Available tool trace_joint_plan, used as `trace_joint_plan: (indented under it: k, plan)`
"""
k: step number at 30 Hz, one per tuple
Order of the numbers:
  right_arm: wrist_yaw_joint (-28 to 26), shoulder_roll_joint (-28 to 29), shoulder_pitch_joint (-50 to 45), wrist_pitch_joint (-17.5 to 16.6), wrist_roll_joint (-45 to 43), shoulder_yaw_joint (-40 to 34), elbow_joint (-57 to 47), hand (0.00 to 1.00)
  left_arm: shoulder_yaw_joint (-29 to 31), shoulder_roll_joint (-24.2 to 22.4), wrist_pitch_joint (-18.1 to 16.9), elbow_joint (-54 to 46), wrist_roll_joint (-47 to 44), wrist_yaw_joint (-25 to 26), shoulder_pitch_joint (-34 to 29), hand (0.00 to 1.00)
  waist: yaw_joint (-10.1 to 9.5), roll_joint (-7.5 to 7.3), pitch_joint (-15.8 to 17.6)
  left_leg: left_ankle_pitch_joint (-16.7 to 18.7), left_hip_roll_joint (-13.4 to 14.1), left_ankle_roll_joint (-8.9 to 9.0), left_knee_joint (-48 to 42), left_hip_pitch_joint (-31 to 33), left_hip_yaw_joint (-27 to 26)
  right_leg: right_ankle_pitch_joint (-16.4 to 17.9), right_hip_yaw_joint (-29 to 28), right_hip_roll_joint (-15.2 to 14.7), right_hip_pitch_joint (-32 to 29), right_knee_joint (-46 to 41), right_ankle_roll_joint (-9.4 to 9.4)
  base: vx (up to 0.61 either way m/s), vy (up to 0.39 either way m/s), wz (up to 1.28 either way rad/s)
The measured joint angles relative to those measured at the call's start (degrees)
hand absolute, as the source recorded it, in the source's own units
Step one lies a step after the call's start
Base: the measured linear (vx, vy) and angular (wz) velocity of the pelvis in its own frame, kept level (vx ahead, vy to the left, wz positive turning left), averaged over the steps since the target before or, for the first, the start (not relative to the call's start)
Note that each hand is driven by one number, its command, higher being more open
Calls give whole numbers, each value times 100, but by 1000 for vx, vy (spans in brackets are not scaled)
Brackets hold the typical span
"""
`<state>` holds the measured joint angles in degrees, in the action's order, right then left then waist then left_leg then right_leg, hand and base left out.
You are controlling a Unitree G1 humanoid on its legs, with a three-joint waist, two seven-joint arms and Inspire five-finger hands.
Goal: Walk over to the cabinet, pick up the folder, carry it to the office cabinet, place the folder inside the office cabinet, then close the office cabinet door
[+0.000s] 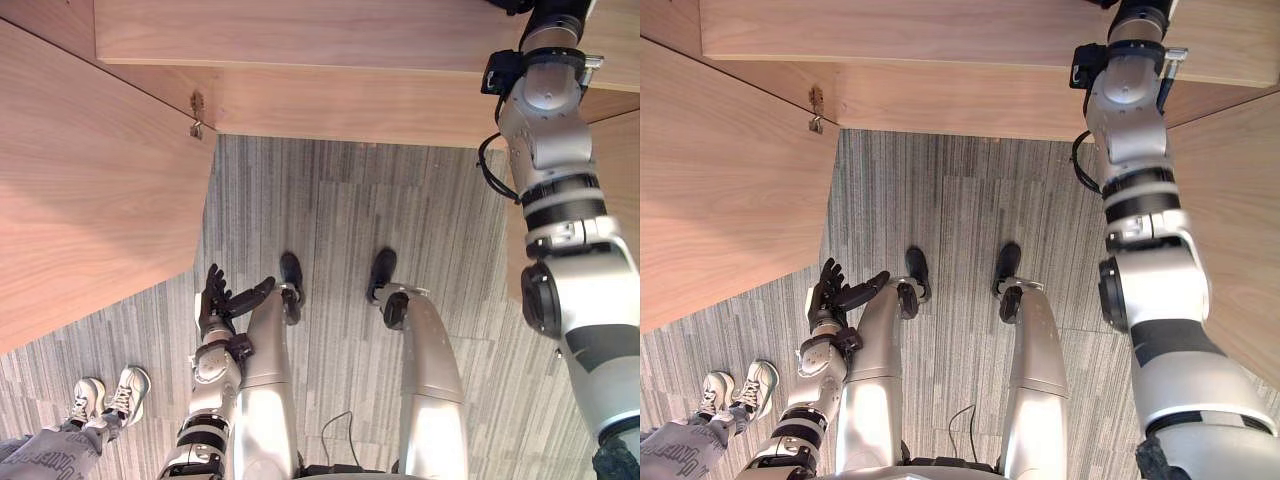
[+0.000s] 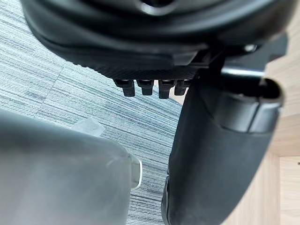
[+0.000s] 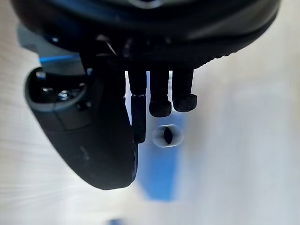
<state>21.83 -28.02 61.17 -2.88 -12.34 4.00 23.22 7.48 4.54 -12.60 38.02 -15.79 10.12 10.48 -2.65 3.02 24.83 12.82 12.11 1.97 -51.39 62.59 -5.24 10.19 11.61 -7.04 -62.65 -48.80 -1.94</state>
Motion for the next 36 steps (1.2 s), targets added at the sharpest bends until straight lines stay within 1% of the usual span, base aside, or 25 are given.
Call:
trace_joint_plan:
  k: [1,2,3,4,5,6,7,8,9,10,12,13,15,16,17,18,19,21,22,25,30,31,33,34,36]
  plan:
    - [-31,111,-709,-106,-2,30,-707,0,-15,-47,49,26,2,-2,-42,100,26,-29,16,56,8,-1,69,-330,-32,4,1,4,322,65,3,18,9,-4]
    - [-64,180,-1098,-166,-2,58,-1041,0,-23,-94,62,37,6,-10,-80,100,34,-45,7,94,15,-6,111,-520,-51,23,-2,14,498,133,14,15,23,-15]
    - [-278,398,-2184,-460,-8,189,-1842,0,-48,-190,62,20,19,-56,-242,100,71,-142,-57,213,45,25,244,-1008,-184,139,-43,40,961,314,135,4,28,-17]
    - [-353,491,-2600,-572,-7,301,-2114,0,-30,-213,43,23,90,-44,-308,100,98,-185,-81,273,54,14,303,-1192,-212,148,-50,55,1136,398,145,16,48,-22]
    - [-579,633,-3211,-750,-56,492,-2450,0,-33,-212,47,24,185,-71,-428,100,149,-279,-152,315,91,12,419,-1461,-295,156,-51,75,1384,545,148,46,52,-24]
    - [-840,781,-3890,-911,-112,796,-2726,0,-46,-178,57,74,262,-111,-583,100,233,-402,-252,313,102,16,632,-1802,-356,97,-67,109,1706,799,193,92,68,-27]
    - [-1095,905,-4540,-1001,-106,1030,-2856,0,-80,-153,94,177,368,-164,-676,100,274,-493,-318,269,103,42,848,-2189,-431,-3,-76,150,2081,1063,213,106,60,-22]
    - [-1209,980,-4838,-1021,-102,1116,-2854,0,-119,-150,97,261,407,-182,-711,100,272,-534,-383,230,102,19,953,-2355,-488,-39,-99,170,2232,1183,207,141,65,-18]
    - [-1409,1159,-5359,-1024,-55,1254,-2747,0,-185,-123,128,427,469,-209,-782,100,275,-593,-523,221,88,21,1171,-2681,-545,-118,-143,208,2538,1437,211,90,39,-15]
    - [-1533,1269,-5571,-1034,31,1276,-2617,0,-238,-113,126,540,476,-220,-792,100,284,-614,-557,188,77,23,1303,-2876,-585,-176,-167,231,2722,1595,217,180,69,-20]
    - [-1788,1677,-6089,-1051,349,1268,-1567,0,-392,-38,197,1033,591,-331,-866,100,353,-631,-828,66,2,19,1930,-3572,-760,-459,-255,324,3439,2407,294,209,84,-22]
    - [-1818,1754,-6175,-1042,435,1229,-1237,0,-434,-32,226,1123,603,-372,-909,100,389,-620,-900,18,-36,20,2116,-3752,-812,-547,-276,332,3617,2614,314,202,79,-24]
    - [-1824,2026,-6413,-906,1015,819,-45,0,-510,-38,272,1262,687,-427,-1105,100,495,-588,-1069,-127,-195,1,2729,-4428,-1052,-835,-450,335,4253,3348,419,194,90,-27]
    - [-1822,2093,-6428,-877,1085,658,235,0,-509,-37,277,1268,697,-432,-1147,100,512,-575,-1102,-154,-228,-2,2863,-4579,-1124,-896,-493,335,4377,3499,445,153,103,-37]
    - [-1787,2257,-6571,-819,1171,153,893,100,-504,-27,280,1366,709,-448,-1210,100,523,-527,-1249,-222,-319,-17,3190,-4895,-1279,-1039,-616,339,4632,3846,495,138,88,-33]
    - [-1741,2301,-6623,-790,1188,-52,1119,100,-499,-23,292,1405,749,-455,-1227,100,532,-505,-1312,-249,-355,-24,3324,-5013,-1334,-1095,-660,338,4728,3985,512,157,89,-48]
    - [-1657,2404,-6684,-729,1189,-579,1652,100,-451,-9,310,1413,807,-467,-1329,100,568,-458,-1448,-320,-444,-17,3649,-5333,-1495,-1218,-786,318,4967,4277,547,149,77,-37]
    - [-1557,2439,-6761,-675,1136,-1114,2116,100,-335,-11,313,1420,820,-478,-1455,100,629,-394,-1605,-378,-526,-19,3964,-5678,-1657,-1311,-937,303,5200,4525,586,110,68,-42]
    - [-1488,2448,-6815,-643,1073,-1361,2259,100,-266,-15,314,1431,854,-500,-1512,100,673,-359,-1693,-393,-553,-15,4078,-5800,-1721,-1347,-991,302,5290,4617,597,63,42,-37]
    - [-1296,2454,-6966,-598,685,-2017,2534,100,-221,16,335,1547,909,-514,-1586,100,714,-291,-1872,-429,-628,-13,4362,-6152,-1941,-1446,-1227,319,5480,4830,622,43,36,-40]
    - [-1209,2457,-7097,-577,309,-2688,2504,100,-71,2,382,1633,1016,-540,-1739,100,836,-288,-1996,-442,-730,-11,4542,-6444,-2237,-1573,-1560,370,5590,4984,636,-44,10,-37]
    - [-1174,2459,-7116,-548,212,-3003,2363,100,-7,3,383,1631,1029,-549,-1761,100,850,-287,-1997,-441,-735,-10,4562,-6484,-2318,-1604,-1661,369,5571,4993,637,-88,-2,-34]
    - [-1134,2454,-7171,-532,64,-3291,2097,100,3,37,384,1621,1029,-549,-1817,100,853,-286,-1997,-436,-754,-6,4588,-6538,-2434,-1624,-1779,376,5552,4990,642,-108,-5,-35]
    - [-1079,2427,-7221,-529,8,-3548,1758,100,8,68,384,1614,1030,-550,-1904,100,903,-283,-1998,-422,-775,10,4621,-6589,-2523,-1630,-1883,384,5534,4984,642,-97,-5,-36]
    - [-1051,2300,-7215,-534,-69,-3784,1364,100,13,102,383,1603,1034,-559,-2038,100,981,-274,-2002,-350,-791,67,4639,-6627,-2668,-1633,-2049,406,5456,4966,645,-84,-5,-42]
